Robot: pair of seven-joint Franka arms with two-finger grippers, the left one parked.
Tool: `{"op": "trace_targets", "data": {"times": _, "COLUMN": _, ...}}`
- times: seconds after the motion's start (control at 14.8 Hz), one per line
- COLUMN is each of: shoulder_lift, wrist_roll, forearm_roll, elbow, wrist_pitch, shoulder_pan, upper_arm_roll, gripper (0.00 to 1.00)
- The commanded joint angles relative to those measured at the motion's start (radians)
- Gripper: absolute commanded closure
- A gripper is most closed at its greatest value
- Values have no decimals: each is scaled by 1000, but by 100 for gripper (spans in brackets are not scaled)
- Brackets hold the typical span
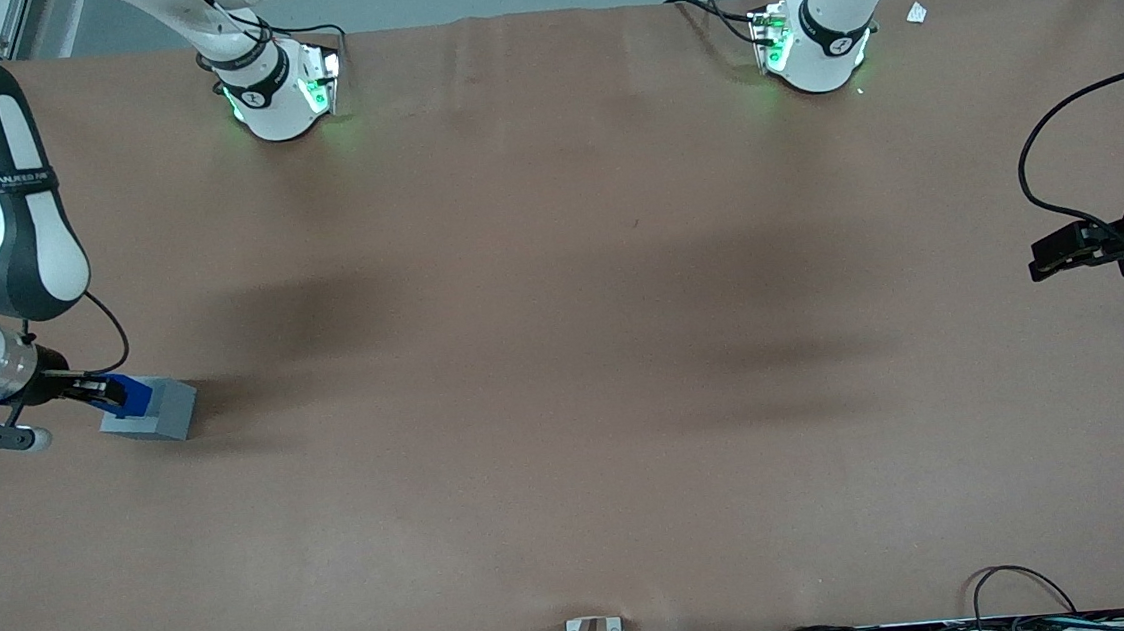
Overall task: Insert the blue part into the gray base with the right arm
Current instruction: 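Lower the blue block into the gray base's square opening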
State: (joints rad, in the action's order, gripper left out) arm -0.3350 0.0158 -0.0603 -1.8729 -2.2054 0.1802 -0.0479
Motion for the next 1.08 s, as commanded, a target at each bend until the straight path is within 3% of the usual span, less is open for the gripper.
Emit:
{"op": "trace_targets", "data": {"times": 0.0, "shoulder_lift": -16, "wrist_roll": 26, "forearm_roll": 0, "elbow": 23, "wrist_pitch": 3, "shoulder_pan": 31, "upper_arm_roll": 17, "gripper": 92}}
{"op": "trace_targets", "data": {"times": 1.02, "shoulder_lift": -47, "wrist_roll": 32, "forearm_roll": 0, "elbow": 24, "wrist_pitch": 3, "shoulder_pan": 48, "upper_arm_roll": 20, "gripper": 92}}
